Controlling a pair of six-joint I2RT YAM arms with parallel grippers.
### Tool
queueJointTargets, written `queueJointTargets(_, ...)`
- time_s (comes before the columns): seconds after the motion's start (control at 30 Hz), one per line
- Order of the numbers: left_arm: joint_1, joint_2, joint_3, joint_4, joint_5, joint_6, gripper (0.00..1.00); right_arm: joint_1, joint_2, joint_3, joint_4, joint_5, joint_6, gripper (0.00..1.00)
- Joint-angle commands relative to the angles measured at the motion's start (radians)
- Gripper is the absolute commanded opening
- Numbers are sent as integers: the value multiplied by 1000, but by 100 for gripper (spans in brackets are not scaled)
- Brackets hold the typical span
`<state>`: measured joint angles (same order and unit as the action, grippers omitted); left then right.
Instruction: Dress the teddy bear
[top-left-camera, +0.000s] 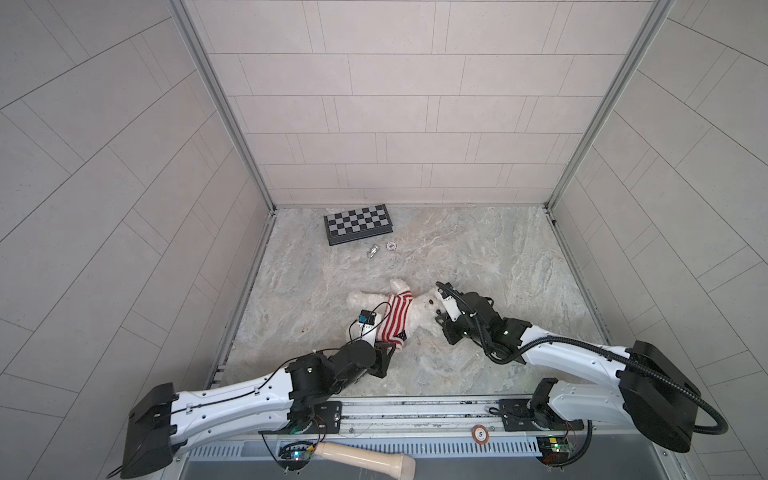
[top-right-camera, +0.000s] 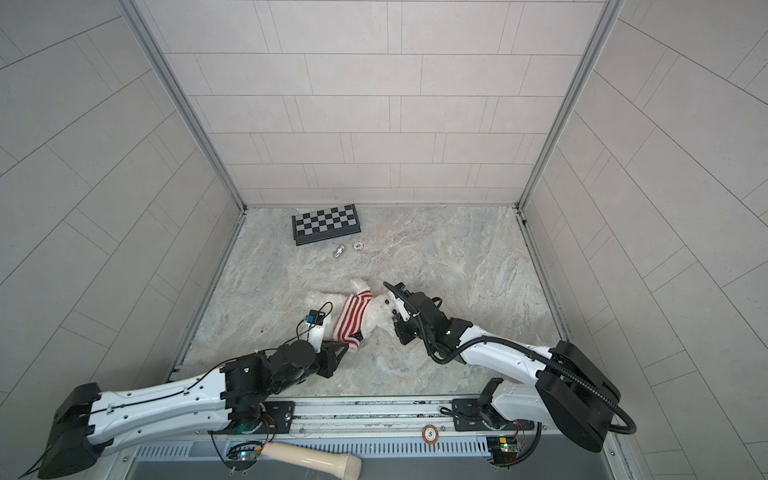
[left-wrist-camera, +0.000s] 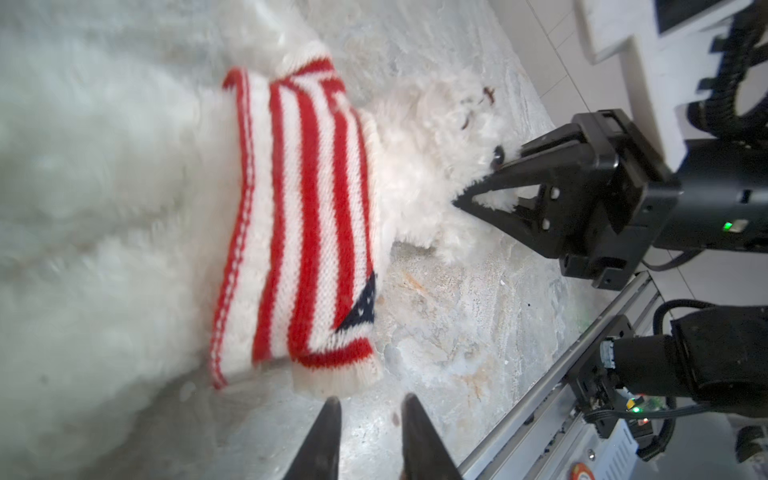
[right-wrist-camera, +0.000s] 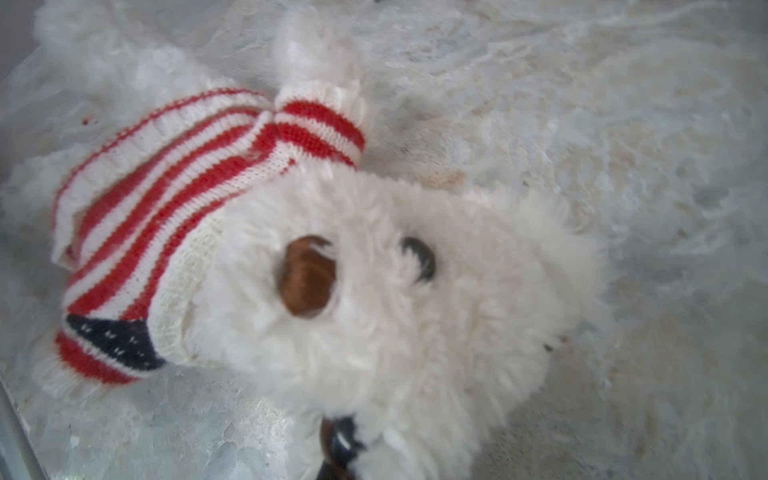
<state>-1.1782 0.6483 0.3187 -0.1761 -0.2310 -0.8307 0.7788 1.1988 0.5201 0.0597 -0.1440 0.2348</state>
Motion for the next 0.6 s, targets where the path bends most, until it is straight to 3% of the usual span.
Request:
queueJointTargets(0.0,20,-142,13,-191,-9,23,43,7,-34,77,-48,-98,-274,0)
queueJointTargets(0.13,79,-254,58,-274,12,64,55,5,-35,150,-116,-172,-482,0)
queueJointTargets(0.3,220,-150,163,-315,92,124,58,5,-17,182,-123,-283,-678,0)
queueJointTargets(0.57,449,-49,235,-289,271,204,59,-19,117,280,-196,-247,-904,0)
